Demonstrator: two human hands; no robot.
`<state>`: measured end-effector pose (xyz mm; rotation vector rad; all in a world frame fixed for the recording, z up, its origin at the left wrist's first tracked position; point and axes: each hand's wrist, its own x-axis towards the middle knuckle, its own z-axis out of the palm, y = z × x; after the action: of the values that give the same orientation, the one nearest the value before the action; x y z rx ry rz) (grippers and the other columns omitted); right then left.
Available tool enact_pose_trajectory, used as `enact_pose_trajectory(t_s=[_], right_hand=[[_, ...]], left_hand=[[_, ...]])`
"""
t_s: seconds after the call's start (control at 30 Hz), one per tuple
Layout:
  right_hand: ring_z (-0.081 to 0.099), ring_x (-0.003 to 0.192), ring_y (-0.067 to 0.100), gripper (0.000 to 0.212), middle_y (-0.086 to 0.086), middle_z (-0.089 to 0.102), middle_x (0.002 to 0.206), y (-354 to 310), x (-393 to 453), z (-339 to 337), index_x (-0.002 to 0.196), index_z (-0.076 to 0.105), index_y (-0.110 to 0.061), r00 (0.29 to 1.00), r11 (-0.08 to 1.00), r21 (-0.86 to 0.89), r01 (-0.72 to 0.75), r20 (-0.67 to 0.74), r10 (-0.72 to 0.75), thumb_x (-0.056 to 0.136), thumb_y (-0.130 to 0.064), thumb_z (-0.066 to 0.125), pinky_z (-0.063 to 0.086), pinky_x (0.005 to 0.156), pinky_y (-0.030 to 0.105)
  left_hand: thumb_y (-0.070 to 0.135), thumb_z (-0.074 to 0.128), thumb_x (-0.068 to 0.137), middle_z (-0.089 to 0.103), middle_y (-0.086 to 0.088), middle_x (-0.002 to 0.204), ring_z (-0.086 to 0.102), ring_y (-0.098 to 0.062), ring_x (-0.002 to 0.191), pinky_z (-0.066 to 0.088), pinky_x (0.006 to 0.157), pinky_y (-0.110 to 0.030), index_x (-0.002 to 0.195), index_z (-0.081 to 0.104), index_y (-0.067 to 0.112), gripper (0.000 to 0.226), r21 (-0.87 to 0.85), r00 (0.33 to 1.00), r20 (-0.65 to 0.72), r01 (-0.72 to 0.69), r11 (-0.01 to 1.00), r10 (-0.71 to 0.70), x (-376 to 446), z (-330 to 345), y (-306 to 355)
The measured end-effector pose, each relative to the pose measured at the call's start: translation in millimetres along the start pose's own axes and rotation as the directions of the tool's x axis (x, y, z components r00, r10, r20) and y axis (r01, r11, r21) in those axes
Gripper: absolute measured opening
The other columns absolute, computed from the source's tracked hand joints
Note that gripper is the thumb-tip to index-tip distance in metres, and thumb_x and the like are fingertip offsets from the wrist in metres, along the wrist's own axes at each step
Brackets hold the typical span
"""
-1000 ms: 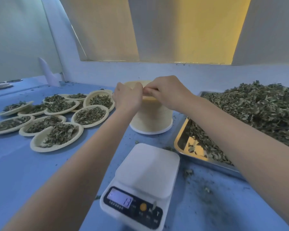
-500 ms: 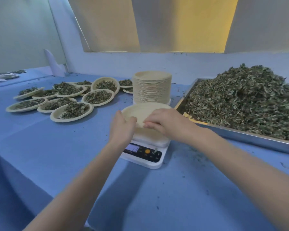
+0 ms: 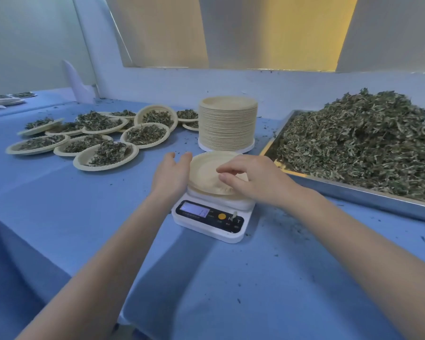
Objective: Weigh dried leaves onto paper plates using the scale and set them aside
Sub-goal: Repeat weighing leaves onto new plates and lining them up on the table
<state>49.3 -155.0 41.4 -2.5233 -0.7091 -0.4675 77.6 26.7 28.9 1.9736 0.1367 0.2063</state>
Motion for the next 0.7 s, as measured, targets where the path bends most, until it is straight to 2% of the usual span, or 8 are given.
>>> enact_pose_trajectory(t_s=[0.2,0.3,0.53,0.63,0.7], right_hand=[[0.053,0.089,-0.004,0.023,-0.018,0.064,0.096,-1.4,7.4,3.3,0.107,0.071,-0.024,1.000,0.999,0.033,-0.006,-0.024,0.007,0.092,-0.035,0.057,0.042,0.084,0.019],[0.056,0.091,0.000,0.022,-0.015,0.066,0.097,-3.3,9.9,3.5,0.105,0.072,-0.024,1.000,0.999,0.049,-0.012,-0.029,0.013,0.092,-0.034,0.058,0.043,0.086,0.021],[0.055,0.088,-0.001,0.017,-0.013,0.066,0.093,0.1,9.2,-1.9,0.099,0.073,-0.021,0.999,0.996,0.089,-0.002,-0.044,0.006,0.091,-0.028,0.061,0.041,0.083,0.014],[0.057,0.088,-0.002,0.017,-0.015,0.067,0.095,6.4,6.0,-6.1,0.100,0.073,-0.025,0.999,0.993,0.109,-0.040,-0.029,0.043,0.089,-0.031,0.062,0.043,0.083,0.016],[0.056,0.087,-0.004,0.019,-0.015,0.066,0.097,11.1,2.9,-8.6,0.103,0.072,-0.027,0.998,0.993,0.098,-0.061,-0.007,0.062,0.087,-0.034,0.062,0.041,0.080,0.012]], left_hand=[[0.045,0.042,0.094,0.039,-0.003,0.146,0.038,-0.024,0.131,0.032,0.103,-0.041,0.142,0.036,0.019,0.056,0.021,1.000,-0.007,0.018,1.000,-0.018,7.4,-4.4,-6.3],[0.040,0.048,0.092,0.040,-0.005,0.144,0.042,-0.024,0.127,0.034,0.097,-0.037,0.143,0.034,0.017,0.058,0.016,1.000,-0.011,0.001,1.000,-0.001,5.9,-1.5,-4.8],[0.038,0.045,0.094,0.040,-0.002,0.144,0.042,-0.020,0.127,0.033,0.090,-0.032,0.142,0.035,0.018,0.053,0.105,0.987,-0.023,-0.159,0.982,0.162,7.7,0.9,20.1],[0.038,0.046,0.093,0.045,-0.001,0.140,0.045,-0.018,0.121,0.035,0.089,-0.032,0.139,0.039,0.018,0.051,0.118,0.978,0.008,-0.206,0.971,0.207,6.6,6.9,34.5],[0.037,0.048,0.092,0.048,0.000,0.136,0.046,-0.015,0.116,0.033,0.086,-0.030,0.135,0.043,0.019,0.048,0.115,0.973,0.022,-0.230,0.966,0.229,3.8,16.5,42.2]])
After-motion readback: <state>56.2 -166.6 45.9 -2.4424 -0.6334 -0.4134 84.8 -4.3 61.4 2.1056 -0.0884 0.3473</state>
